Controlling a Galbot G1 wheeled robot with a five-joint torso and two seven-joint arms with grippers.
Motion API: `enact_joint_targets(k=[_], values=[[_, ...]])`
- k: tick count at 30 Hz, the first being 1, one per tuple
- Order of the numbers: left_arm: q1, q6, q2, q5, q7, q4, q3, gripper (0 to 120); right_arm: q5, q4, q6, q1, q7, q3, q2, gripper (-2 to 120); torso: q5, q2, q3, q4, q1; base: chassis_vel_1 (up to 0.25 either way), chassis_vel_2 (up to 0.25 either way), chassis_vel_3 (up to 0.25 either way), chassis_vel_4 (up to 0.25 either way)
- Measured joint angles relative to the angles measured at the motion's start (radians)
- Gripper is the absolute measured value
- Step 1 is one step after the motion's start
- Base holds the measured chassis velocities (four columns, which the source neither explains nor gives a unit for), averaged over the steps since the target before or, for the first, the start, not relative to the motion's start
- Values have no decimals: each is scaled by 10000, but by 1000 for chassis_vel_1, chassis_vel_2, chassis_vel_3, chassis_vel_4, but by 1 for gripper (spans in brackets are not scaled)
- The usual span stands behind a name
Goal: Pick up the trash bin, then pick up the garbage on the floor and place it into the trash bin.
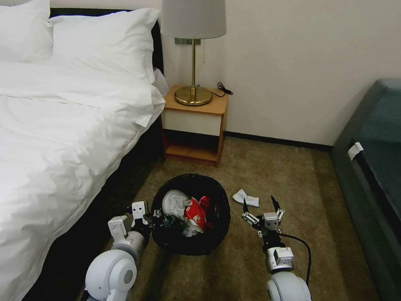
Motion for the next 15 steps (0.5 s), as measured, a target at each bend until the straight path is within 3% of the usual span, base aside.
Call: enact_joint_targets(k=[5, 8, 15], values=[[22, -1, -8, 47, 29, -1, 12, 0, -226, -3, 150, -36, 5, -67, -106, 100, -2, -2, 5, 1, 4, -152, 163, 176, -142], [34, -1, -8, 57, 75, -8, 15, 0, -275, -3, 219, -42, -27, -61, -155, 100, 2, -1, 6, 1, 5, -109, 77, 61, -95], [8, 0, 17, 58, 93, -29, 19, 0, -266, -7, 265, -76, -53, -65, -205, 100, 0, 0, 0, 0, 0, 0, 0, 0, 0]])
